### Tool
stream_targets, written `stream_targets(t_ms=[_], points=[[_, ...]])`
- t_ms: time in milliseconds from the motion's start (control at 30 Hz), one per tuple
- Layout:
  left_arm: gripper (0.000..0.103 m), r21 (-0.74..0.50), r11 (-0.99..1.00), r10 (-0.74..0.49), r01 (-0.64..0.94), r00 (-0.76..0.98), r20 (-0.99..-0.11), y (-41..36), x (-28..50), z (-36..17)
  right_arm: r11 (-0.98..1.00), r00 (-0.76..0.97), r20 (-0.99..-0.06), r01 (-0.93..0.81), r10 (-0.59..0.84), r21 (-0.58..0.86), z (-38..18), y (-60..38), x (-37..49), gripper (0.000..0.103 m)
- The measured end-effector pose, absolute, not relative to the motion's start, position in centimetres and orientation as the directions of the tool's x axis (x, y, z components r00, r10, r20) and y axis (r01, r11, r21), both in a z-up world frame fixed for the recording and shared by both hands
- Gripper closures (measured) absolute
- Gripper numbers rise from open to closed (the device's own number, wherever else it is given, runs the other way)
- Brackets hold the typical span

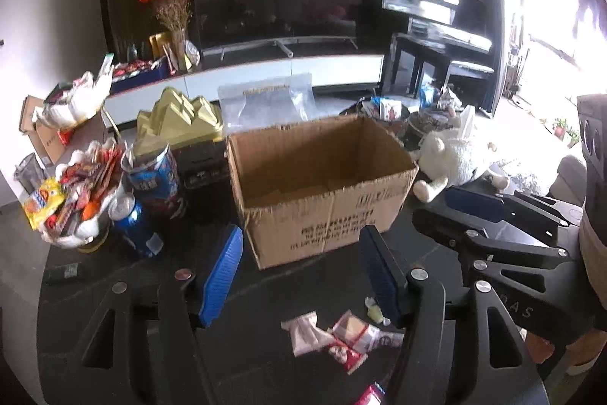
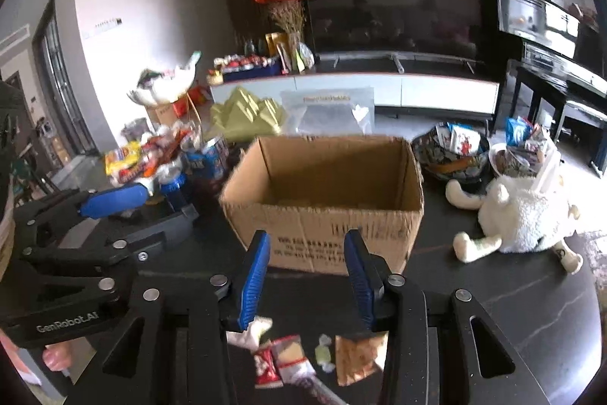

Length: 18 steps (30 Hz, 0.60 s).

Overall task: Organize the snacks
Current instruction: 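Move both open tools back from the box to the snack pile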

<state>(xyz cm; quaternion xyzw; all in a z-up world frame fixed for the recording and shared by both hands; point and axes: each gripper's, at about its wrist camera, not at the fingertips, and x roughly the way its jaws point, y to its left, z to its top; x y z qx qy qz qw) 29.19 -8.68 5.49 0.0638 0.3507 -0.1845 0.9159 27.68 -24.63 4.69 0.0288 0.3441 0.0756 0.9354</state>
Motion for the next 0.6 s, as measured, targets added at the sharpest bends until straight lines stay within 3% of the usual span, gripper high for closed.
stream_targets(t_ms=[600], points=[[0.040,-0.084,0.926,-0.269,0.367,0.487,-0.831,-8.1,30.1,-2.1,0.982,0.528,-0.830,-0.149,0.180,0.118,-1.9,-23.6,28.4,0.061]])
